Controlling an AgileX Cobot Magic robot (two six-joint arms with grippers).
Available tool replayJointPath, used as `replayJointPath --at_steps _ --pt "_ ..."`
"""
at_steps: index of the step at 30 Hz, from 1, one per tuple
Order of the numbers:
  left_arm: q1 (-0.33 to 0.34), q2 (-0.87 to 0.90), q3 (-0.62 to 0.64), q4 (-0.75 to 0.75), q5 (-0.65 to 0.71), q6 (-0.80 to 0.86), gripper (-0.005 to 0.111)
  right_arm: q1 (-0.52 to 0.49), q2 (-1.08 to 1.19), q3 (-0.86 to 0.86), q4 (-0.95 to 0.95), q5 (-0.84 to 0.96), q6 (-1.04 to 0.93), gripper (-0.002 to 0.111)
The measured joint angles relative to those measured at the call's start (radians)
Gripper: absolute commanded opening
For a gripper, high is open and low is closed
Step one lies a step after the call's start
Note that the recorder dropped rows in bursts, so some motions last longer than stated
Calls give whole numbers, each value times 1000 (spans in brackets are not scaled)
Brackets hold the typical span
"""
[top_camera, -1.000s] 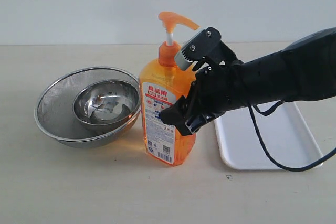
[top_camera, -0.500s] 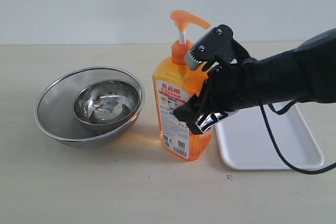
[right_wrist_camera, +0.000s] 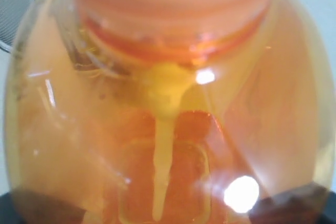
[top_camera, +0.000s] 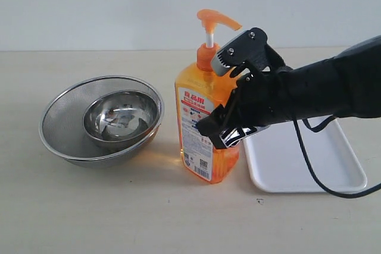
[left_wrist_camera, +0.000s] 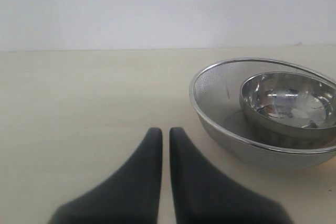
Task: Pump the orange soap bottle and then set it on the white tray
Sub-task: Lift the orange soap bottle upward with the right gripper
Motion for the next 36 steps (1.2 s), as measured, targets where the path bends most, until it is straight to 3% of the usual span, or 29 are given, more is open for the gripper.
replayJointPath --at_steps 21,36 --pt "0 0 0 0 0 0 5 0 -120 4 41 -41 17 0" --pt "0 0 0 0 0 0 5 0 -120 4 196 -146 31 0"
